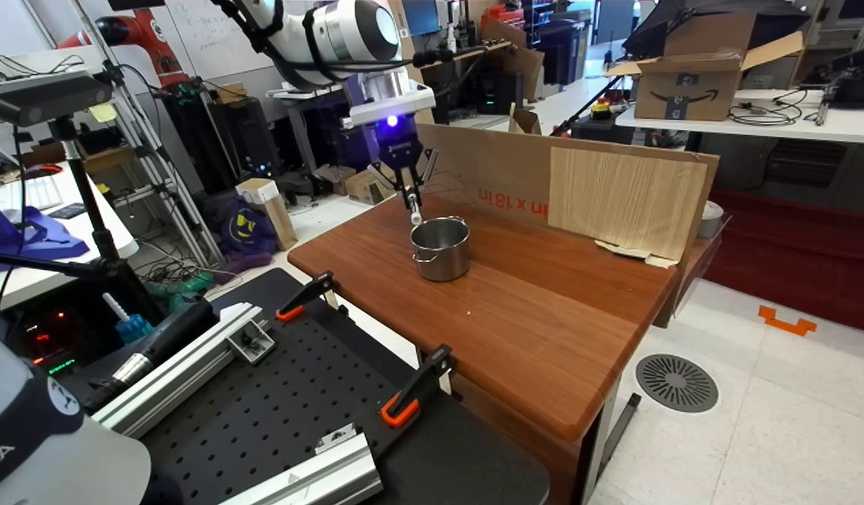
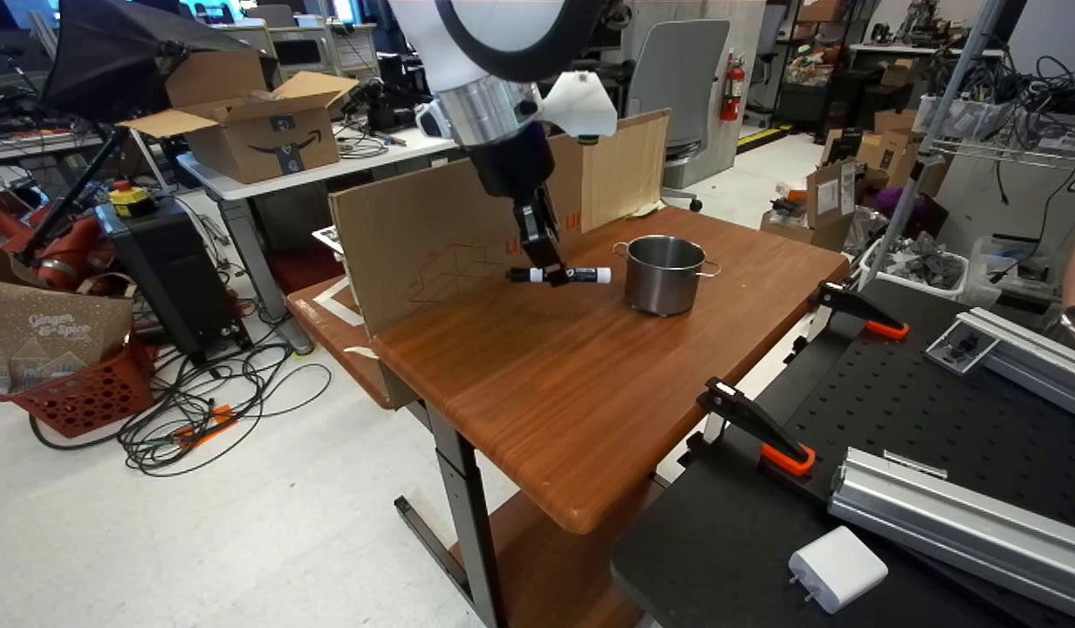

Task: Put the black marker in the silver pot

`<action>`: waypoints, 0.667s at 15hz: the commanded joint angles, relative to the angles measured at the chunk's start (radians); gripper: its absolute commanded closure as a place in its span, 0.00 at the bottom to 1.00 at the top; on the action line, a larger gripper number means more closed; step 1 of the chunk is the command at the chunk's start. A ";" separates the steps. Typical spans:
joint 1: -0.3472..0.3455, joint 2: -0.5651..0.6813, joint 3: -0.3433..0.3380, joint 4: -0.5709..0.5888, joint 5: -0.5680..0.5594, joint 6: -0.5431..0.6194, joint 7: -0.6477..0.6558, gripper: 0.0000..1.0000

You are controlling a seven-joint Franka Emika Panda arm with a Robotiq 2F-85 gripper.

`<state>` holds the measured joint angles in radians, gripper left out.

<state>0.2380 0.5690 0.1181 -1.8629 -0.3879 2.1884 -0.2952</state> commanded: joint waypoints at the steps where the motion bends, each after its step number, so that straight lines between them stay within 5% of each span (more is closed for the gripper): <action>1: -0.028 -0.116 0.006 -0.130 -0.032 0.113 -0.012 0.95; 10: -0.140 -0.306 -0.018 -0.418 -0.019 0.517 -0.067 0.95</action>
<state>0.1293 0.3084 0.0996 -2.2050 -0.4086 2.5998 -0.3229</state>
